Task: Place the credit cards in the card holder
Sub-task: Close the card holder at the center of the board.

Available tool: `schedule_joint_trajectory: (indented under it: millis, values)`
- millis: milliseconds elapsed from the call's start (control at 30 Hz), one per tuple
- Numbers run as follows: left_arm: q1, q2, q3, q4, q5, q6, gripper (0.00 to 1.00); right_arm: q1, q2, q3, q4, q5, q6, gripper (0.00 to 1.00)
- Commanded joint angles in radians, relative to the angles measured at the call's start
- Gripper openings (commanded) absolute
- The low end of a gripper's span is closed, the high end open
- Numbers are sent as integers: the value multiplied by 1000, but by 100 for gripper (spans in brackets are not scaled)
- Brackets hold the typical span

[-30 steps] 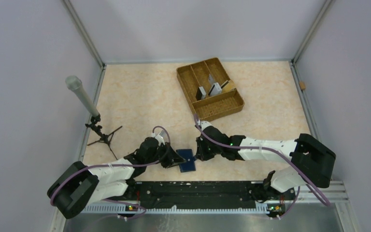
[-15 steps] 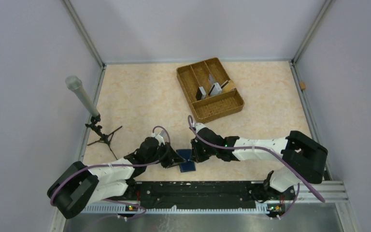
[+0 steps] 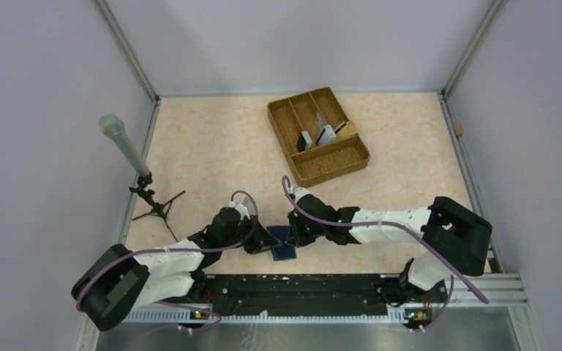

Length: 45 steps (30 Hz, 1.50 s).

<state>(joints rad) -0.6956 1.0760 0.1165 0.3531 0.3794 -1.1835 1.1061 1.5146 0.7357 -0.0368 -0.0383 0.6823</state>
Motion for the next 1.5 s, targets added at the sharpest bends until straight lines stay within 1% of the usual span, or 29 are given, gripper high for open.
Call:
schedule_joint_trajectory:
  millis: [0,133,400,667,1067,1467]
  values:
    - [-1,4,10,-63,-45,33,0,24,13,39,30,0,2,0]
    - [-1,7,11,-63,-42,33,0,27,10,40,63,1,6,0]
    - [-1,7,11,-63,-42,33,0,32,-36,34,59,34,5,0]
    - [-1,3,10,-68,-42,33,0,35,-28,31,87,34,5,0]
    - [-1,5,12,-68,-42,36,0,40,25,41,100,-7,2,0]
    - [-1,12,16,-66,-36,41,0,42,65,36,110,5,4,0]
